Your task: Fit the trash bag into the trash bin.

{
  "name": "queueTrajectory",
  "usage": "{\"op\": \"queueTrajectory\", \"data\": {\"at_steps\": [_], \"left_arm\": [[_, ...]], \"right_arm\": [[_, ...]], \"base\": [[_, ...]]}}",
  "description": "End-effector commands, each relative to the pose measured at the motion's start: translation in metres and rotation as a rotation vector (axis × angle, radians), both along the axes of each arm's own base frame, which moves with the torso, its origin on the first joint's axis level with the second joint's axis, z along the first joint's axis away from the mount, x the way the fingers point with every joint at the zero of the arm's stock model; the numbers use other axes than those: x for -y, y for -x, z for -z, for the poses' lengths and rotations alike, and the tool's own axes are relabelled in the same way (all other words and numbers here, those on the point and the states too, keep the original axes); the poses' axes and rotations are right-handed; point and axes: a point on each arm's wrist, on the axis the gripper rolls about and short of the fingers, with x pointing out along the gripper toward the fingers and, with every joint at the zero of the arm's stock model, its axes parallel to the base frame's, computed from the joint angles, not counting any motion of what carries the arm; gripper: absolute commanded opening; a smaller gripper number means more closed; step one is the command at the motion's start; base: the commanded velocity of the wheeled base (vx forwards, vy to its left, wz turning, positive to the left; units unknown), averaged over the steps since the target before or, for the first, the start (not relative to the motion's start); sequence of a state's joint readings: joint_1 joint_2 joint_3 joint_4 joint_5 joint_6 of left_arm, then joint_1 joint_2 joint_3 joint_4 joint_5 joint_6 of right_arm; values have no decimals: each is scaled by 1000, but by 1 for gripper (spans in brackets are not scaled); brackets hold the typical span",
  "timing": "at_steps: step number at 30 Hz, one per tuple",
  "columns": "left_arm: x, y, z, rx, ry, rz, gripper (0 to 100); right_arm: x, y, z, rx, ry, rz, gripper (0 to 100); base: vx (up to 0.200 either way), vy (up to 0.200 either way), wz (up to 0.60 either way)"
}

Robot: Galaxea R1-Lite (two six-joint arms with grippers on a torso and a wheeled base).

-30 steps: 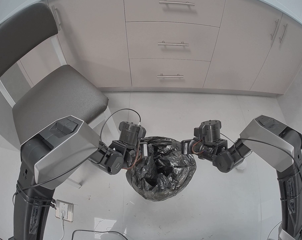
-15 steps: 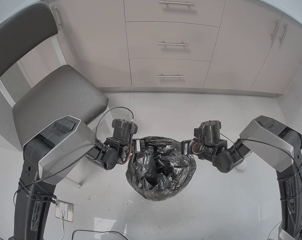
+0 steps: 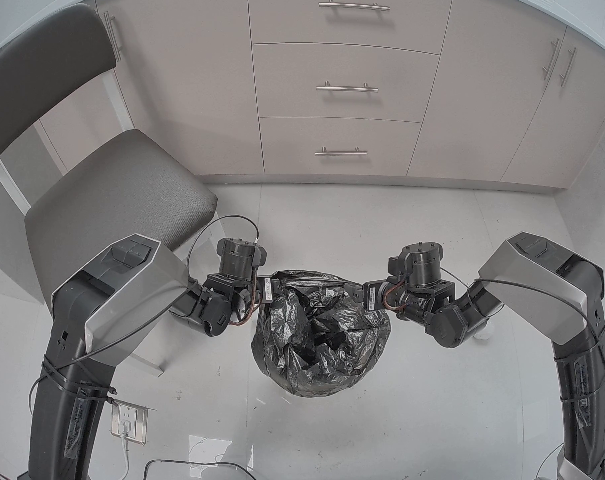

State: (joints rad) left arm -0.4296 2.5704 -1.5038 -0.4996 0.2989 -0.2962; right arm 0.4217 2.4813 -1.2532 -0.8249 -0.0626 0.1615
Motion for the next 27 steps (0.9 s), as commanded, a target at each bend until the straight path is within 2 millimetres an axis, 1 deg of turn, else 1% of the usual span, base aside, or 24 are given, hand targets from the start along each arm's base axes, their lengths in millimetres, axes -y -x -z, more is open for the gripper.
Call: {"op": "queueTrajectory", "data": {"at_steps": [1,5,10,15,20,21,23,27], "left_arm": [[0,0,4,-7,-4,0,100],[-6,-2,17,-30,-16,-11,100],[-9,2,31,-71,-34,-10,100],[-10,3,33,-81,-38,-9,100],[-11,5,31,-82,-36,-10,100],[-12,7,29,-86,-36,-13,100],[-14,13,18,-81,-31,-15,100],[-22,31,3,-100,-36,-16,100]], "right_arm": [[0,0,3,-7,4,0,100],[0,0,3,-6,3,0,100],[0,0,3,-4,2,0,100],[0,0,4,-7,4,0,100],[0,0,0,-1,-1,1,100],[1,1,-2,1,-1,1,100],[1,6,-6,-2,0,-2,100],[-4,26,-20,-11,3,-31,100]], "base": [[0,0,0],[0,0,0],[0,0,0],[0,0,0],[0,0,0],[0,0,0],[0,0,0],[0,0,0]]}}
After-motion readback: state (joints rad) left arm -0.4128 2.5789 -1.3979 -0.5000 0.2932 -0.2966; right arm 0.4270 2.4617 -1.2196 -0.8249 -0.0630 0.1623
